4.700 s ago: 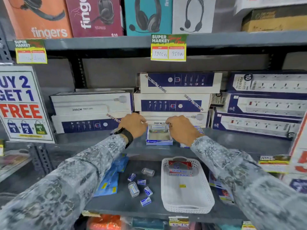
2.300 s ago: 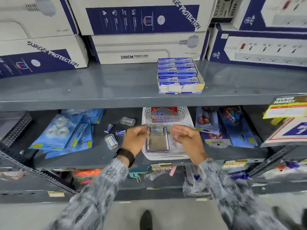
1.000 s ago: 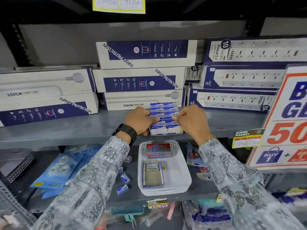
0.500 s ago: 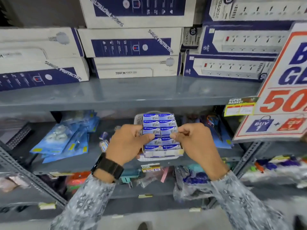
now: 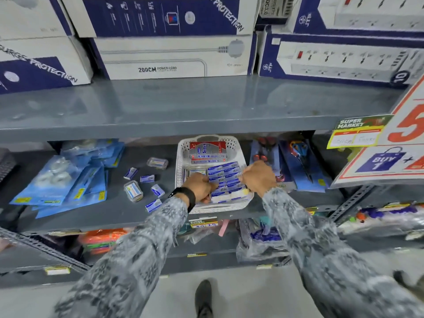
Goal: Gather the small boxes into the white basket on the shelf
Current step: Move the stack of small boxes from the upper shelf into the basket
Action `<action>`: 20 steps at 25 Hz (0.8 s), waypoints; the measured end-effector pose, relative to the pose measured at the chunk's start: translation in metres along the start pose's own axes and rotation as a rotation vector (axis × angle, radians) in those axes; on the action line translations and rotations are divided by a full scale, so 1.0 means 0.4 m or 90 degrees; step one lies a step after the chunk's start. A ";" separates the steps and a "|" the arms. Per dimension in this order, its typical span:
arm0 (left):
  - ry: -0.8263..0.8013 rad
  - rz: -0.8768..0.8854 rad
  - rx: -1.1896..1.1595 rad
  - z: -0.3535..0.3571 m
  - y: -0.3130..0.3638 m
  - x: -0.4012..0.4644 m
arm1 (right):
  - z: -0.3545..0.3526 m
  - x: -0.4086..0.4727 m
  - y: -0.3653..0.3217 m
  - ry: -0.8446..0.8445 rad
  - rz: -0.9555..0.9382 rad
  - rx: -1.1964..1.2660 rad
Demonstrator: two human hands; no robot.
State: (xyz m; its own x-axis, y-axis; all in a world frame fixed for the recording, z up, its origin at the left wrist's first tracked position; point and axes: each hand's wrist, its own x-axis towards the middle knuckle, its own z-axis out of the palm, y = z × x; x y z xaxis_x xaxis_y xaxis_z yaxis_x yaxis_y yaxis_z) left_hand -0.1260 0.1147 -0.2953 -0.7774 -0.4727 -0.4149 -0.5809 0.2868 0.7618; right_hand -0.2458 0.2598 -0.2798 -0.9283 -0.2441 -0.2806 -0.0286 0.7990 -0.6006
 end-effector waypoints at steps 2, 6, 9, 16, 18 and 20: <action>-0.002 -0.017 0.025 0.012 0.000 0.067 | 0.000 0.041 -0.034 -0.001 -0.002 -0.057; 0.023 -0.027 0.085 0.035 -0.029 0.186 | 0.012 0.066 -0.055 0.030 -0.051 -0.162; 0.010 -0.042 0.184 0.052 -0.052 0.240 | 0.024 0.083 -0.066 0.020 -0.075 -0.219; 0.039 -0.039 0.340 0.084 -0.029 0.238 | 0.066 0.097 -0.051 -0.119 -0.018 -0.219; 0.041 -0.033 0.348 0.085 -0.027 0.227 | 0.062 0.080 -0.040 -0.151 -0.017 -0.165; 0.055 0.002 0.309 0.074 -0.026 0.199 | 0.058 0.061 -0.027 -0.148 -0.048 -0.117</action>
State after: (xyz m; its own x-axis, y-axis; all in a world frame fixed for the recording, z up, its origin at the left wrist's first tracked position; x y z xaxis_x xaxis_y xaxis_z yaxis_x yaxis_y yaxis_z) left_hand -0.1889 0.0986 -0.3509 -0.7688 -0.5324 -0.3544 -0.6395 0.6342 0.4346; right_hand -0.2596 0.2324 -0.2977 -0.8119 -0.4081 -0.4174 -0.1801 0.8553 -0.4859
